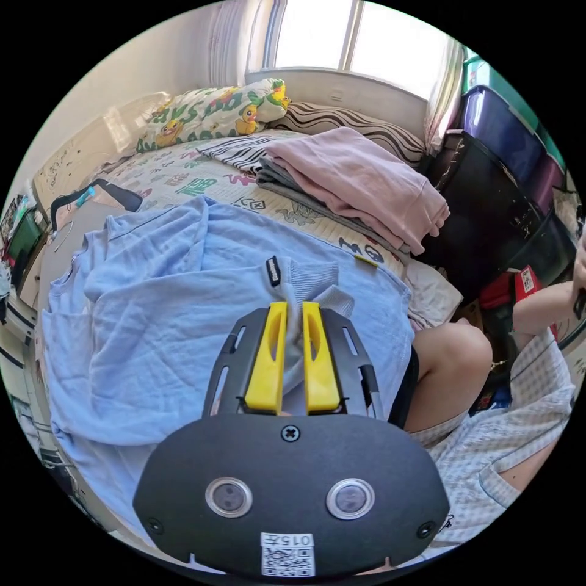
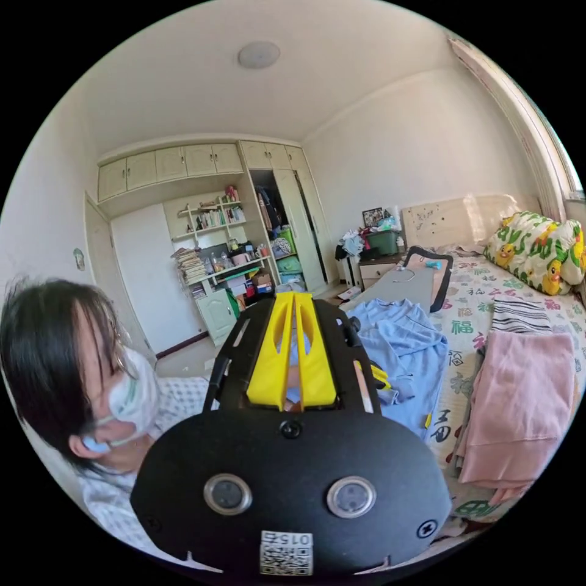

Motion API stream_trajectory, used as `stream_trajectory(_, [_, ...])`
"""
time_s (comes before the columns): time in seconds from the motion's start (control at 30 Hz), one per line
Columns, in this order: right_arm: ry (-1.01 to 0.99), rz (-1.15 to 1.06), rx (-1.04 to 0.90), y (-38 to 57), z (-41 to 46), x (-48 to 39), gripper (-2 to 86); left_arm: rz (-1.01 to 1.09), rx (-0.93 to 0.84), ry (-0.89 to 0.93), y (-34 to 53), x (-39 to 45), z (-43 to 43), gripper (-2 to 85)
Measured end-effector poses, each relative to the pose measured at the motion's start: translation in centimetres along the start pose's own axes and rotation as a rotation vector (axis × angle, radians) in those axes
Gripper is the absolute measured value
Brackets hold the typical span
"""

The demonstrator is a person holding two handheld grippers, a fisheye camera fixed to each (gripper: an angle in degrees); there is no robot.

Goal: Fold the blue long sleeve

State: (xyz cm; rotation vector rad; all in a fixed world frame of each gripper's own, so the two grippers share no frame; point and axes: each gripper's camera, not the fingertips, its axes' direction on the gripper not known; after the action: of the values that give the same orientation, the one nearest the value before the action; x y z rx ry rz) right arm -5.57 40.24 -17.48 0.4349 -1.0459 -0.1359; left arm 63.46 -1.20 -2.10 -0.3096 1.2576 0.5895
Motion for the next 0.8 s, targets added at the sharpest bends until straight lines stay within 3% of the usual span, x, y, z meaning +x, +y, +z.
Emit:
stream_trajectory(0.13, [0.049,-0.082,-0.213,2.1,9.1,2.8,2.3,-0.131,0.286,0.062,6.9,-4.3,-8.0,2.1])
stream_trajectory(0.27, [0.025,-0.174,-0.452,3.0,19.5,3.0,7.9,-0.259,0.564,-0.054,16.7,-9.1,-18.1,1.5])
stream_trajectory(0.43, [-0.016,-0.268,-0.707,2.7,36.0,2.8,13.9,-0.368,0.685,-0.019,26.4,-12.5,-21.0,1.4])
stream_trajectory(0.6, [0.012,-0.324,-0.938,1.4,46.3,4.5,14.4,-0.380,0.646,0.029,32.1,-13.7,-19.7,1.5])
stream_trajectory(0.73, [0.003,-0.229,-0.911,-4.0,47.7,10.1,6.5,-0.450,0.741,0.104,38.1,-16.2,-21.2,1.5])
stream_trajectory(0.8, [0.031,-0.127,-0.822,-8.7,44.8,15.1,6.1,-0.485,0.770,-0.002,40.9,-17.6,-24.1,1.7])
